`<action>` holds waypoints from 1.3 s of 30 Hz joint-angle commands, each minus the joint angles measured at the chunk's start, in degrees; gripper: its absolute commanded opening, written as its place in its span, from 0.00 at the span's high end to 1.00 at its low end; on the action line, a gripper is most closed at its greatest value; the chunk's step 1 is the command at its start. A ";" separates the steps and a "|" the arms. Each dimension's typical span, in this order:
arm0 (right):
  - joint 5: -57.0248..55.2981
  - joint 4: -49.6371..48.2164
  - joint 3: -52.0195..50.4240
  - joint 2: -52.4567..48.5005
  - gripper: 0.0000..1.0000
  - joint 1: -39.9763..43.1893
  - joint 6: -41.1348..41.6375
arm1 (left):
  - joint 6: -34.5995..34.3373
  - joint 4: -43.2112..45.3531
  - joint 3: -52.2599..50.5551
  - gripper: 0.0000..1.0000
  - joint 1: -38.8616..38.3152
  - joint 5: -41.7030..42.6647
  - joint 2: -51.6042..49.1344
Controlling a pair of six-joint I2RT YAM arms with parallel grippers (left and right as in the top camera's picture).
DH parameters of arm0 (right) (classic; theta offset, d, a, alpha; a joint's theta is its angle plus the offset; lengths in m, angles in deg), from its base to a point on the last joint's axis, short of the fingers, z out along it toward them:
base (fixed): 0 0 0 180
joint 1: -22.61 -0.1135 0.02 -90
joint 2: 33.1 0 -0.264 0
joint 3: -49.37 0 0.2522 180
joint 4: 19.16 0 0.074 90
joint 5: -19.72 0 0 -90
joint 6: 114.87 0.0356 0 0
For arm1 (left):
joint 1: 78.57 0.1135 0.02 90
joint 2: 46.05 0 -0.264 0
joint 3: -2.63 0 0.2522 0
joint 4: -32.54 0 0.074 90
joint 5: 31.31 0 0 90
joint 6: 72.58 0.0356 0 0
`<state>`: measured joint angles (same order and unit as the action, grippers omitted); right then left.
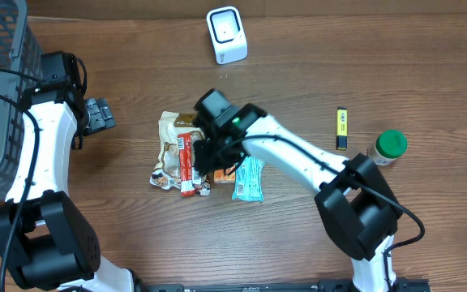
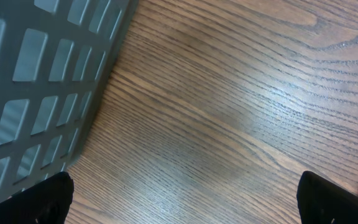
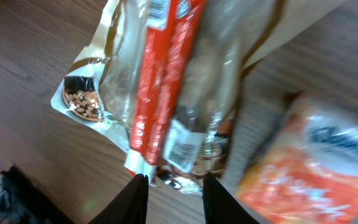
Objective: Scan the item barcode
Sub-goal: 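Move the right gripper back over the snack bag, then grasp the red snack bar in the bag with right gripper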
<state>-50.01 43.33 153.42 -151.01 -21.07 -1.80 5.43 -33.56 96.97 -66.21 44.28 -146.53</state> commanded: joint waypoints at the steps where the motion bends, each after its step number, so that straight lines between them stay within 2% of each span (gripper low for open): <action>1: -10.23 -2.27 -0.33 2.08 0.69 -3.91 7.04 | 0.22 0.09 0.90 0.00 -0.37 -0.59 0.85; 11: -17.29 -4.83 -0.33 1.53 0.67 -9.11 9.99 | 0.22 0.09 0.90 0.00 -0.37 -0.59 0.85; 39: -13.03 -3.74 -0.33 -4.70 0.65 -9.99 12.96 | 0.22 0.09 0.90 0.00 -0.37 -0.59 0.85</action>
<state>-63.37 39.83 153.39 -154.05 -30.49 10.51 5.43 -33.56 96.97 -66.21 44.28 -146.56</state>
